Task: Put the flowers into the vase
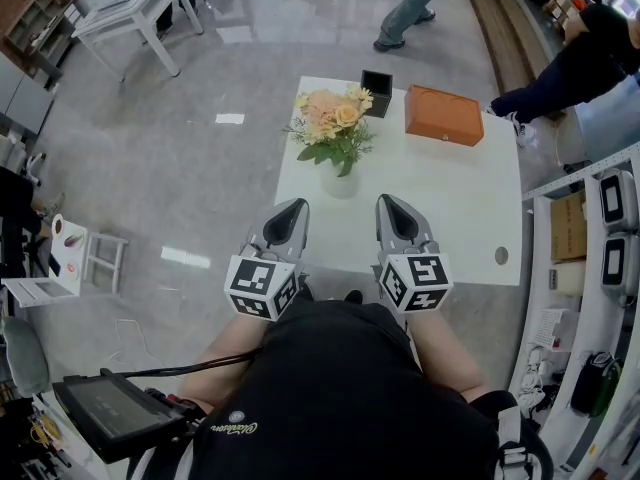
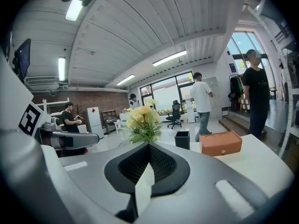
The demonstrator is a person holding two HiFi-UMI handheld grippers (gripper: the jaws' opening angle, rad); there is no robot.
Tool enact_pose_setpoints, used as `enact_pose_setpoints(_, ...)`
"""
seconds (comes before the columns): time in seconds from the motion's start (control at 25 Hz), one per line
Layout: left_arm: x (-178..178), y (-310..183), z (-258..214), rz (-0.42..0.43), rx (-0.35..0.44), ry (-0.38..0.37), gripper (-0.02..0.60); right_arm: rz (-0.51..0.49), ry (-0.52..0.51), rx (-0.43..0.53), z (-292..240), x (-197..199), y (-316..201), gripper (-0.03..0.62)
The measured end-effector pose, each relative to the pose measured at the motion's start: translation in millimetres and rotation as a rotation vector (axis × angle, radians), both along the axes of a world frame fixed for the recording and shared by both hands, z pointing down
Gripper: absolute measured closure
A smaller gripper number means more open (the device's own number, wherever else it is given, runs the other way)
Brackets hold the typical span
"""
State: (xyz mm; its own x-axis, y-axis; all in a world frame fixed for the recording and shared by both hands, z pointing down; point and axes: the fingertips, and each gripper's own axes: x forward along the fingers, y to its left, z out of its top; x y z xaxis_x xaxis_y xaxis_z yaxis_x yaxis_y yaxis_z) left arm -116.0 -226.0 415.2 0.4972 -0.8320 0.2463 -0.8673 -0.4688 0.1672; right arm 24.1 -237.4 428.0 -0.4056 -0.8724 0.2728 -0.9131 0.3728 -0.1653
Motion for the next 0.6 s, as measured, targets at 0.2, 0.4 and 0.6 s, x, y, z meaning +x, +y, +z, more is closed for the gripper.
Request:
enact_pose_setpoints(0.2,-0.1,0.3,-0.8,0.002,0.001,0.002,0.575,-0.001,0.002,-0.002,0.3,-0.9,0.8,0.595)
enact_pose_setpoints(0.4,0.9,-1.2,-0.2,0.003,0.001,0.004,0.575,-0.001,0.003,-0.004,1.5,-0.5,0.4,0.595)
enact_pose_setpoints(0.6,0.7,-1.4,-0.6,0.004,0.006,-0.002,0.575,-0.002,0.005,-0.006,2.6,-1.1,0.0,0.595)
